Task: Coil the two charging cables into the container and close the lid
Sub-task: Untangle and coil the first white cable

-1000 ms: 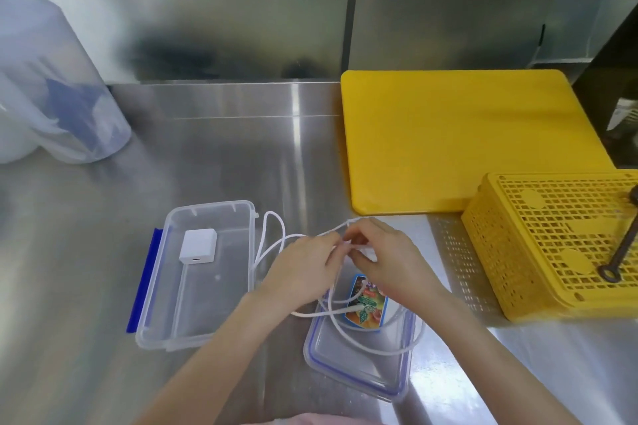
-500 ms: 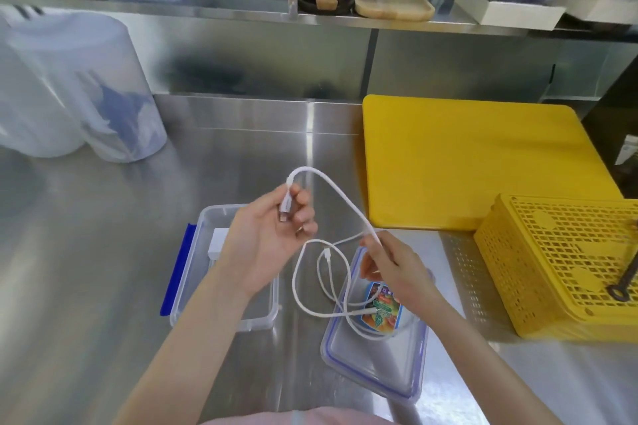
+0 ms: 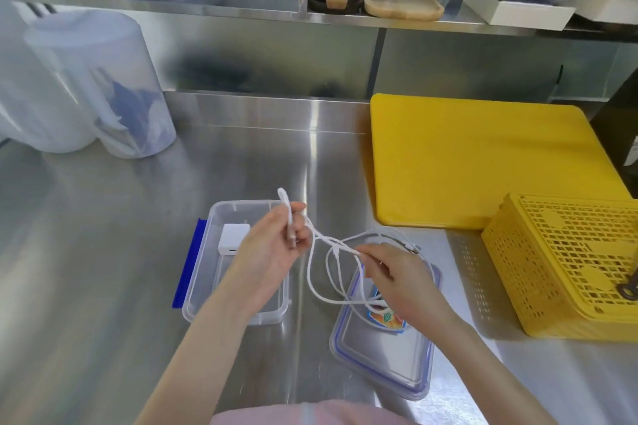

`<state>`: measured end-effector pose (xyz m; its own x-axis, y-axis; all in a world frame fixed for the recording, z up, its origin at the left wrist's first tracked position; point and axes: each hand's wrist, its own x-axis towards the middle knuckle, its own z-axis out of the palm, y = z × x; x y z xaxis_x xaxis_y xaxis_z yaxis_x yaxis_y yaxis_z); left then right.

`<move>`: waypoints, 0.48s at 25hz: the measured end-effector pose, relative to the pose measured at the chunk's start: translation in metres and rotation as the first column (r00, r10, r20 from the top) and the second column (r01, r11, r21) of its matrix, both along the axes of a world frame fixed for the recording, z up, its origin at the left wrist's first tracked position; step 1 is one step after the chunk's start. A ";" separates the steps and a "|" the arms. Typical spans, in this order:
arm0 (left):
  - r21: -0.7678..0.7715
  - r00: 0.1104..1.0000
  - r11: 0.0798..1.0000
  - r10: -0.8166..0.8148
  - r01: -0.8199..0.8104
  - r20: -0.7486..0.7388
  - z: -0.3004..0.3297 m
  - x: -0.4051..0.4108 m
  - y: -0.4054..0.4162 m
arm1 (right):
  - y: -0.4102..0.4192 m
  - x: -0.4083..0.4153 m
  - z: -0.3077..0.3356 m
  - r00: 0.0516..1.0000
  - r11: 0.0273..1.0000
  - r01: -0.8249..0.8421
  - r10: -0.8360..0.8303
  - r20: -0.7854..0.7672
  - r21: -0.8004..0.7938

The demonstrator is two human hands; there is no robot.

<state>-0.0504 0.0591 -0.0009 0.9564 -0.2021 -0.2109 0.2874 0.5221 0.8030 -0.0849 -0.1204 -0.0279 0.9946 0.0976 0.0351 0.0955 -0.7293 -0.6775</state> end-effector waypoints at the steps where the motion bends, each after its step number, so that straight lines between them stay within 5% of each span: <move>1: 0.029 0.999 0.999 -0.023 0.022 0.025 -0.001 -0.003 -0.004 | 0.002 0.000 0.003 0.999 0.999 -0.031 0.031 -0.013 -0.032; 5: 0.304 0.983 0.943 -0.166 0.134 0.082 -0.008 -0.009 -0.013 | 0.006 -0.005 0.016 0.990 0.979 -0.139 0.138 -0.018 -0.146; 12: 0.686 0.943 0.720 -0.292 0.108 0.158 -0.009 -0.018 -0.021 | 0.010 -0.005 0.037 0.964 0.961 -0.261 0.255 -0.071 -0.087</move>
<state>-0.0682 0.0377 -0.0097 0.9464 -0.2923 -0.1375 0.0754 -0.2138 0.9740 -0.0901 -0.1101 0.0096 0.9353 0.3511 -0.0444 0.2509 -0.7464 -0.6163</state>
